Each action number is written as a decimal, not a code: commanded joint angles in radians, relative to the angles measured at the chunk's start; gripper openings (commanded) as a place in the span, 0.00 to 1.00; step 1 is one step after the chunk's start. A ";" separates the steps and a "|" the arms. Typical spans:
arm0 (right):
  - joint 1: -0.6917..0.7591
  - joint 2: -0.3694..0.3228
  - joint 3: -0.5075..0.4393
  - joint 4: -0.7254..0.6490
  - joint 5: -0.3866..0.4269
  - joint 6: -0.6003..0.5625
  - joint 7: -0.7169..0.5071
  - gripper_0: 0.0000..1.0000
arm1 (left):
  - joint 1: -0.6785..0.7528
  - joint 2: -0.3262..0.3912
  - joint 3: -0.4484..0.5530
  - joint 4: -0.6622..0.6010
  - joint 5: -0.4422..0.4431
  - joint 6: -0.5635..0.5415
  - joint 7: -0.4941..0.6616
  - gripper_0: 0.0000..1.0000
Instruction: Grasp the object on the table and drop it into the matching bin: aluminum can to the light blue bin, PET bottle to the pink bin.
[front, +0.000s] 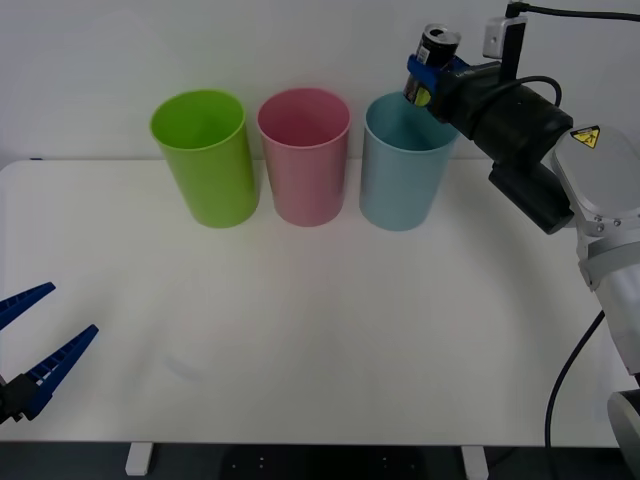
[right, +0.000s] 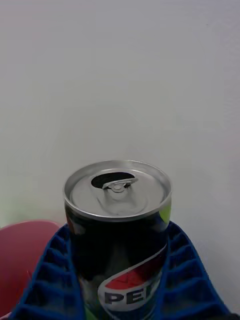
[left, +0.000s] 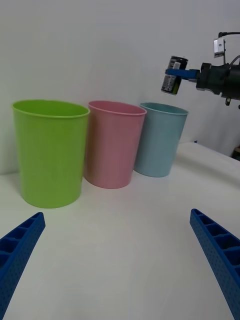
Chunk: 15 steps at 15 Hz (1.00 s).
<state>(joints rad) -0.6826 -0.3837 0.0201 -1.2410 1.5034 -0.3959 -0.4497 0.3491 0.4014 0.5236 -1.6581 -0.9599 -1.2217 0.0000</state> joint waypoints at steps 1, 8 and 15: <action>0.002 0.000 -0.002 0.000 0.000 0.000 0.009 1.00 | 0.000 0.000 0.000 0.000 0.000 0.000 0.000 1.00; 0.023 -0.001 -0.005 -0.035 -0.020 -0.023 0.025 1.00 | 0.000 0.000 0.000 0.000 0.000 0.000 0.000 1.00; 0.232 -0.057 -0.003 -0.302 -0.072 -0.061 0.016 1.00 | 0.000 0.000 0.000 0.000 0.000 0.000 0.000 1.00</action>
<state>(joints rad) -0.4769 -0.4312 0.0167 -1.5103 1.4418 -0.4502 -0.4339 0.3491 0.4014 0.5236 -1.6580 -0.9599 -1.2217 0.0000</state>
